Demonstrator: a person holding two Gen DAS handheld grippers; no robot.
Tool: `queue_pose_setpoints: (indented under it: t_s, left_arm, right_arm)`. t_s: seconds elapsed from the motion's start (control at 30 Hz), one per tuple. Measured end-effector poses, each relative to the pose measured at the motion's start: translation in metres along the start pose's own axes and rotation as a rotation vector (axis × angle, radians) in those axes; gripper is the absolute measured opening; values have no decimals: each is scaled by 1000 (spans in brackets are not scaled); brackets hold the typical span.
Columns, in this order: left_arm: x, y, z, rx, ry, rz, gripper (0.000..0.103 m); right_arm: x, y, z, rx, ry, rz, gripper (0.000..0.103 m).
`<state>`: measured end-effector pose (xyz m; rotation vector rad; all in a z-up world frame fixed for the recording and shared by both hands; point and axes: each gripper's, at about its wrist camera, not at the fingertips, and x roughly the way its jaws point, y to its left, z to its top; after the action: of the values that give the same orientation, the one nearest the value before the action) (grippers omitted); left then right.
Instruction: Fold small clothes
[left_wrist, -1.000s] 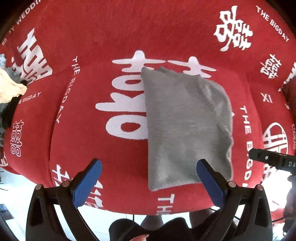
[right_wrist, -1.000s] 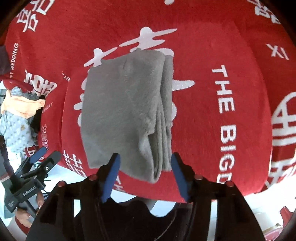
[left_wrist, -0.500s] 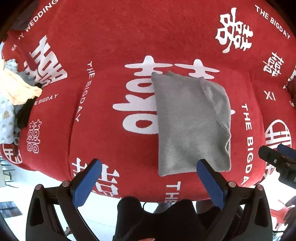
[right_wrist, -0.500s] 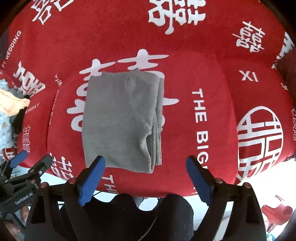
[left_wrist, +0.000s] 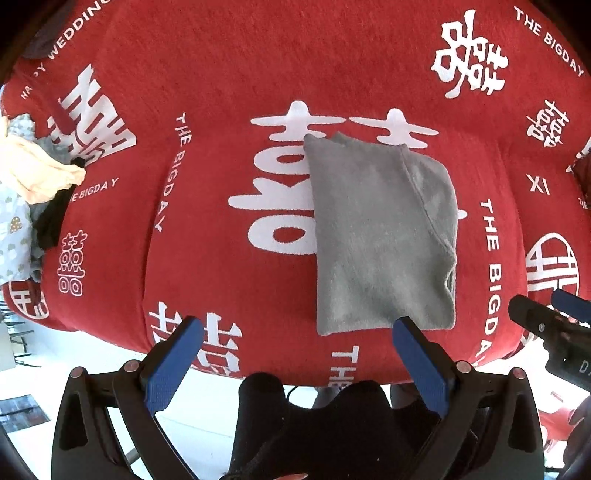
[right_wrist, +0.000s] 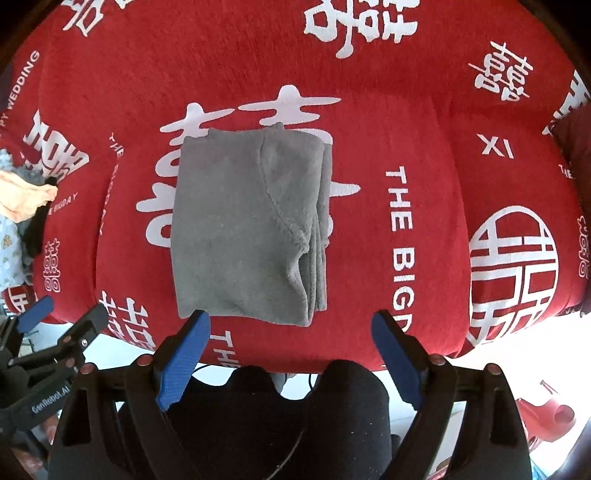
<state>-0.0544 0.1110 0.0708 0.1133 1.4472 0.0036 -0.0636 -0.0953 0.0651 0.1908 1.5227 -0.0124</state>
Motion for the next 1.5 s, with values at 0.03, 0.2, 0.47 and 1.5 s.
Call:
queue_pose_setpoints:
  t_s: [0.03,0.2,0.47,1.5]
  left_arm:
    - [0,0,0,2,4,1,103]
    - [-1,-1,-1,12,17,8,103]
    - [-5,-1,0,3,5,11,103]
    - [-8,-5,-3,5,8,0,103]
  right_arm:
    - [0,1,0,3,4,1,91]
    - [-1,6,0,-4,10,-10,91]
    - [-2,9,1,-27,12,-38,91]
    - [-7,11,1,-48,5,-53,91]
